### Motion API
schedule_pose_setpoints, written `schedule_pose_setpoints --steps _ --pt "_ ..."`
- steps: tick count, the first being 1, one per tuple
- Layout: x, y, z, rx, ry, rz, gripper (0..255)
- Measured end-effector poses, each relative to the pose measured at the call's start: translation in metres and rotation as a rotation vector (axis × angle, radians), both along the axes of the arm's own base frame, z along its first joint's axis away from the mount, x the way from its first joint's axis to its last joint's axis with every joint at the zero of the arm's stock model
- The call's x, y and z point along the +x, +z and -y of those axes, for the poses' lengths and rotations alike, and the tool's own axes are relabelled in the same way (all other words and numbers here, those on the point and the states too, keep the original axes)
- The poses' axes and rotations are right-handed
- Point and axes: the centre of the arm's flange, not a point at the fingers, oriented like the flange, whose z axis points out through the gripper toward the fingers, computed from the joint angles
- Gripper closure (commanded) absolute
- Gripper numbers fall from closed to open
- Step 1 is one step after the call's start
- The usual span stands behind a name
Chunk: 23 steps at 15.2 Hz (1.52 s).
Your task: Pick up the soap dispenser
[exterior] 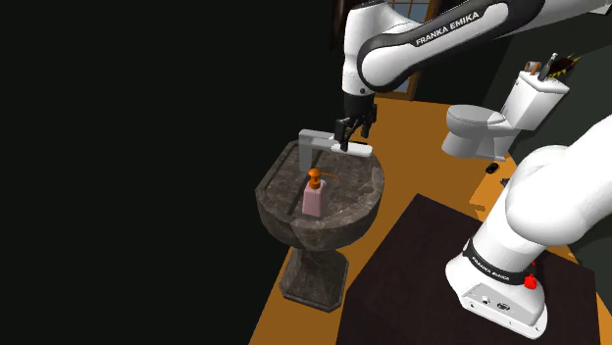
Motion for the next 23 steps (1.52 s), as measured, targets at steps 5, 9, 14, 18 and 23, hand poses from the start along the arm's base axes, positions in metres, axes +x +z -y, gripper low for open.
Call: schedule_pose_setpoints --steps 5,9,14,18,23 --pt "0.041 -0.051 0.004 -0.016 -0.015 0.006 0" --pt "0.069 -0.093 0.011 -0.028 -0.028 0.011 0" --pt "0.110 -0.144 0.018 -0.043 -0.044 0.015 0" --pt "0.140 -0.187 0.023 -0.055 -0.056 0.019 0" --pt "0.152 -0.217 0.025 -0.059 -0.060 0.021 0"
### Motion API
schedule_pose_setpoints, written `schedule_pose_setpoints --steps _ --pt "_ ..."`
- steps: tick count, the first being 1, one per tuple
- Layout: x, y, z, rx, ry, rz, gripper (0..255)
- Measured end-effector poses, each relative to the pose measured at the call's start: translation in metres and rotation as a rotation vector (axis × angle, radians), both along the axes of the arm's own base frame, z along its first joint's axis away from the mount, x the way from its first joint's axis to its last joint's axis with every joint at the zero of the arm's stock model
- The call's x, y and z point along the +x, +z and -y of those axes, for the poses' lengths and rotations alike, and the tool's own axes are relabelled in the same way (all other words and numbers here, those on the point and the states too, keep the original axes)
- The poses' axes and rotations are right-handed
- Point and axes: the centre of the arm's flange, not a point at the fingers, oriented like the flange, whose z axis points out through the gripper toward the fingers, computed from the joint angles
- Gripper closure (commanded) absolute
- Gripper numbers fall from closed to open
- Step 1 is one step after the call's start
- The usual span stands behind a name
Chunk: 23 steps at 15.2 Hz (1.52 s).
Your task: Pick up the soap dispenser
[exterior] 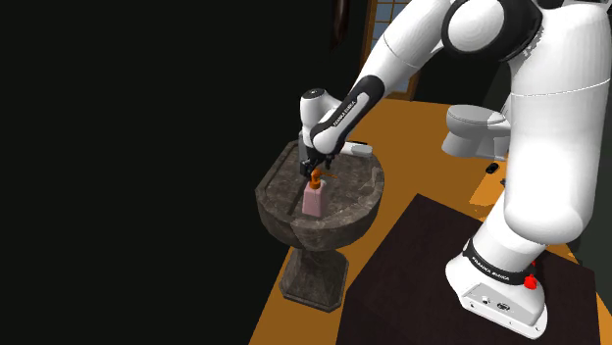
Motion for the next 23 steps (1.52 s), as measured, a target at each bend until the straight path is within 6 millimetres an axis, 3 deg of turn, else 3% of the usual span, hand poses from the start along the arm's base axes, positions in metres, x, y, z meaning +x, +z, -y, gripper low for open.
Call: schedule_pose_setpoints --steps 4,5,15,23 --pt "0.000 -0.023 0.001 0.000 0.000 0.000 0" --pt "0.000 -0.024 0.001 0.000 0.000 0.000 255" --pt "0.000 -0.024 0.001 -0.001 -0.001 0.001 255" --pt "0.000 0.013 0.001 0.000 0.000 0.001 255"
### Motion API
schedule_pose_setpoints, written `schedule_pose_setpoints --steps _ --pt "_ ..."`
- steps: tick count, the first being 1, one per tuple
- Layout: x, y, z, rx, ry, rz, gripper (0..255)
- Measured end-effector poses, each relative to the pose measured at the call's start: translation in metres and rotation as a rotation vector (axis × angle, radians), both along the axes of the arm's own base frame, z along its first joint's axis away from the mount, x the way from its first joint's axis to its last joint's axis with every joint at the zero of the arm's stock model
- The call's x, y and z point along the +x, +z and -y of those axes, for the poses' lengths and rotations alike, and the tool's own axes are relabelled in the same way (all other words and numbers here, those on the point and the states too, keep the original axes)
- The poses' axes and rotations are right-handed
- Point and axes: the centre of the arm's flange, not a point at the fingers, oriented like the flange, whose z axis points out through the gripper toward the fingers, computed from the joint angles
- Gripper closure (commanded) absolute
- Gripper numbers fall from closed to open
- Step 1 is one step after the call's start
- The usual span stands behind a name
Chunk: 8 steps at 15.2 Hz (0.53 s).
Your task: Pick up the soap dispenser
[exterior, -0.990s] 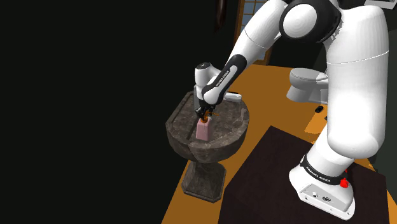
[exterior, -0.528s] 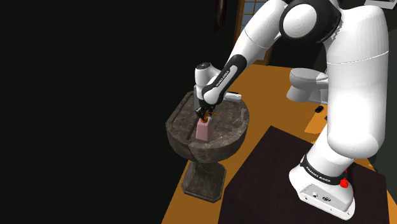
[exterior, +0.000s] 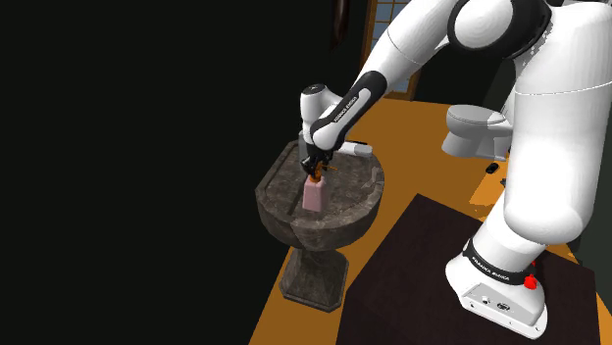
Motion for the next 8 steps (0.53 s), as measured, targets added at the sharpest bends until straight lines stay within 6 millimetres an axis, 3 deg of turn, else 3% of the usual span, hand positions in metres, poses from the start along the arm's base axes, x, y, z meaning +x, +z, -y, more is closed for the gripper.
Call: schedule_pose_setpoints --steps 8 --pt "0.000 0.039 0.000 0.000 0.000 0.000 255"
